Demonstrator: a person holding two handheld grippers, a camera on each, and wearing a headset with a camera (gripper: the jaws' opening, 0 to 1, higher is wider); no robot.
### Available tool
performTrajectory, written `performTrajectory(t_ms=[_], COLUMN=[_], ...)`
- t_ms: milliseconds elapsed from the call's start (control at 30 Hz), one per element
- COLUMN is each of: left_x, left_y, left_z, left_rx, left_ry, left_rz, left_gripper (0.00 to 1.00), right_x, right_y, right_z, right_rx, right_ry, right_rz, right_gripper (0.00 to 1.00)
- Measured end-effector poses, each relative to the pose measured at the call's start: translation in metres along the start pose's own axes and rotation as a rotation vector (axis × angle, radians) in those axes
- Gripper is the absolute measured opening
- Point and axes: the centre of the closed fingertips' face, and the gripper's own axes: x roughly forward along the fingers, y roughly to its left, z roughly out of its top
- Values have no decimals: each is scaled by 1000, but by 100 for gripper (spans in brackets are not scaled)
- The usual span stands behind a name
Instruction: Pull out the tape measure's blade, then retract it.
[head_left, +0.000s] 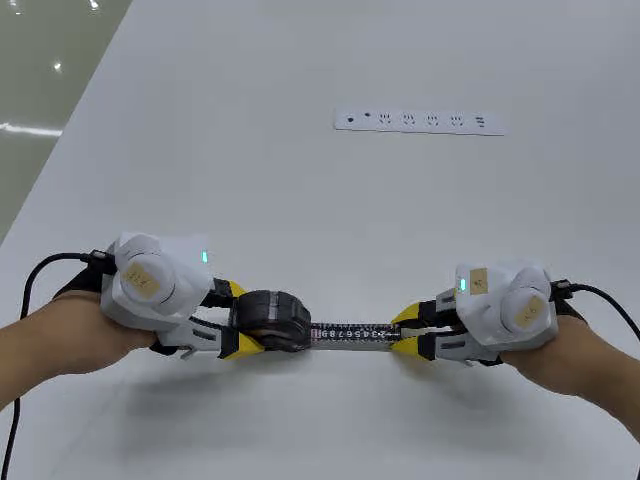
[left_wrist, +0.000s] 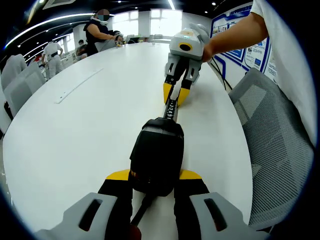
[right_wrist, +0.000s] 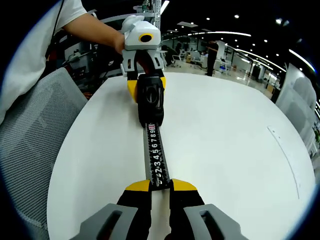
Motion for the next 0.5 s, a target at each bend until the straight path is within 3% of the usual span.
performTrajectory(t_ms=[500], left_x=[0], left_y=[0], left_z=[0], left_rx=[-4], left_ry=[1], left_rz=[3], left_gripper=[26], right_x=[-19], right_y=[-5], right_z=[-21], right_rx=[2], right_ry=[37], right_rz=[-15], right_gripper=[9])
